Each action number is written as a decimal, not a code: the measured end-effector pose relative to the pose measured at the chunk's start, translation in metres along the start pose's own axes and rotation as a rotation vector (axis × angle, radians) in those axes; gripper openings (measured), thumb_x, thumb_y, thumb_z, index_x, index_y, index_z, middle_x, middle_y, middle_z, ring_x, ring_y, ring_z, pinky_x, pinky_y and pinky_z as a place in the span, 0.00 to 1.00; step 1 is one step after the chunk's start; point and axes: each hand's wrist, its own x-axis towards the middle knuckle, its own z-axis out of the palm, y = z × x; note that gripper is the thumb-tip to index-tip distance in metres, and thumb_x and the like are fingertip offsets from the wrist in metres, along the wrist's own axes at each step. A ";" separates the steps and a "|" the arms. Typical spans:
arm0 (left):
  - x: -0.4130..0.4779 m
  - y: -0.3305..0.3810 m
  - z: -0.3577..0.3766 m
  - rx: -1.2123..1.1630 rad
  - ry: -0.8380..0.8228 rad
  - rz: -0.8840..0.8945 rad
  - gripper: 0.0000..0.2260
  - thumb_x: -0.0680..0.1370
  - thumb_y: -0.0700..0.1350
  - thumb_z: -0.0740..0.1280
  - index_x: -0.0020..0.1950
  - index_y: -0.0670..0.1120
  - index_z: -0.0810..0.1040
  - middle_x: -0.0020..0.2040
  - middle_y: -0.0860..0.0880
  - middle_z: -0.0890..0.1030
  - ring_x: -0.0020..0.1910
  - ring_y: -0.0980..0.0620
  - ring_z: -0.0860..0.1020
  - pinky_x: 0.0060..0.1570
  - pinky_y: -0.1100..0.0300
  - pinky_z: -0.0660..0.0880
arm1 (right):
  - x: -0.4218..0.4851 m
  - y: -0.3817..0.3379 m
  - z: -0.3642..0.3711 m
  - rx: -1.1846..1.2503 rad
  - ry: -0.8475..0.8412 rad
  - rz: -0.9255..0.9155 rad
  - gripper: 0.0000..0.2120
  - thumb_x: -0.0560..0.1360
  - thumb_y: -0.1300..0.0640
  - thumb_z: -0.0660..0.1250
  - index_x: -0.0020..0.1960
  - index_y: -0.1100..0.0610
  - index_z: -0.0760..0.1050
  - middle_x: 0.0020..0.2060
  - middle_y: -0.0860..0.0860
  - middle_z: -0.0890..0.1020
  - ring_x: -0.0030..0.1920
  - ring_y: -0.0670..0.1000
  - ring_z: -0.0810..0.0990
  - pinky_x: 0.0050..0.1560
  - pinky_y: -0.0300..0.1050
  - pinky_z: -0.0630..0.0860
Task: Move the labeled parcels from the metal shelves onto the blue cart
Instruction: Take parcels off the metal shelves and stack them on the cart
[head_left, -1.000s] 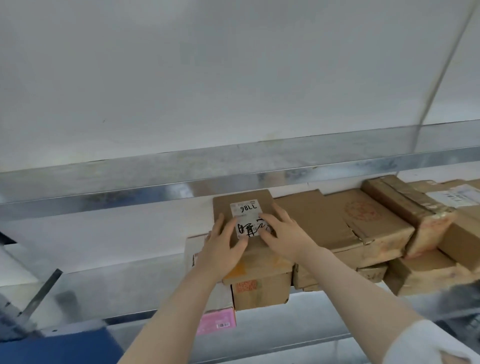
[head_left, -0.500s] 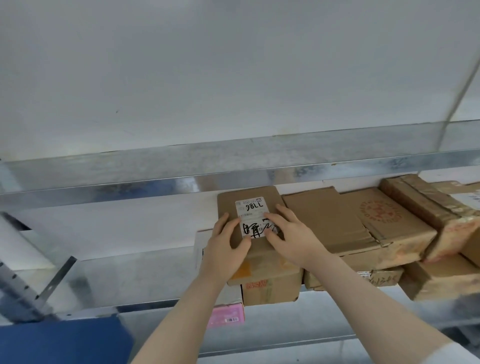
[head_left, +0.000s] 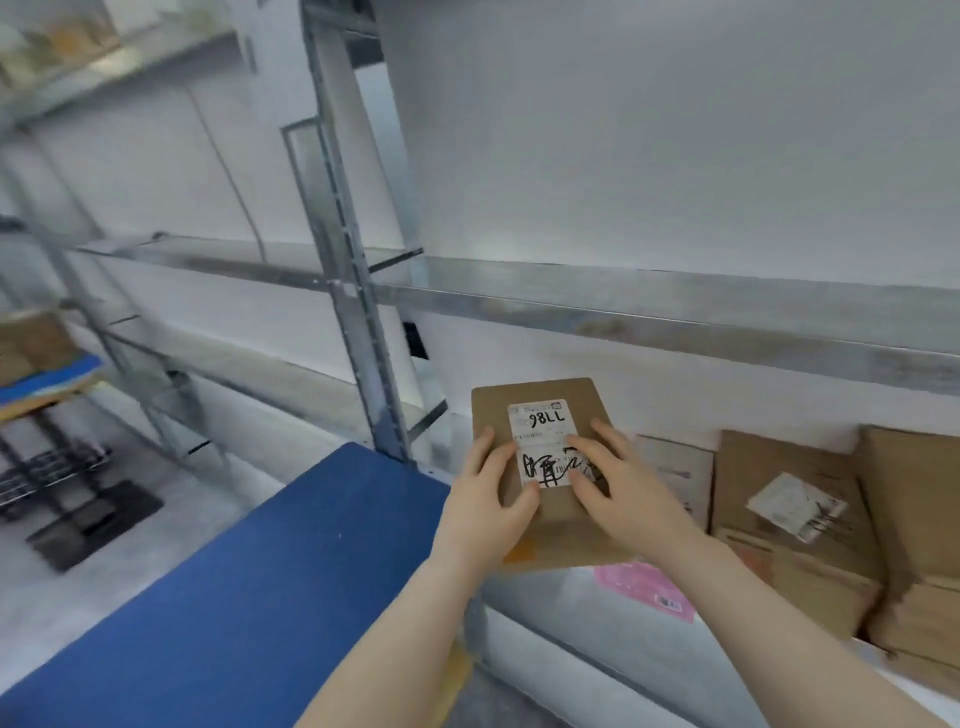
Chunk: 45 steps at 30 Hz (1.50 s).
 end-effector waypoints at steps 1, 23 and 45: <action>-0.013 -0.014 -0.018 0.026 0.049 -0.038 0.23 0.74 0.60 0.62 0.69 0.60 0.67 0.76 0.62 0.55 0.69 0.60 0.64 0.58 0.63 0.65 | 0.004 -0.017 0.019 0.016 -0.031 -0.044 0.22 0.77 0.44 0.59 0.70 0.43 0.66 0.75 0.45 0.57 0.73 0.48 0.59 0.68 0.45 0.60; -0.232 -0.256 -0.298 0.318 0.390 -0.617 0.26 0.77 0.59 0.60 0.75 0.56 0.60 0.78 0.59 0.50 0.74 0.53 0.58 0.70 0.50 0.63 | -0.016 -0.350 0.333 0.255 -0.564 -0.571 0.21 0.77 0.43 0.58 0.70 0.39 0.64 0.75 0.40 0.55 0.69 0.46 0.64 0.61 0.41 0.66; -0.238 -0.333 -0.275 0.568 0.321 -0.834 0.25 0.80 0.60 0.51 0.77 0.57 0.54 0.78 0.59 0.48 0.77 0.47 0.43 0.73 0.47 0.37 | -0.003 -0.348 0.437 0.263 -0.636 -0.657 0.22 0.77 0.43 0.57 0.70 0.42 0.65 0.75 0.43 0.57 0.69 0.49 0.64 0.62 0.42 0.67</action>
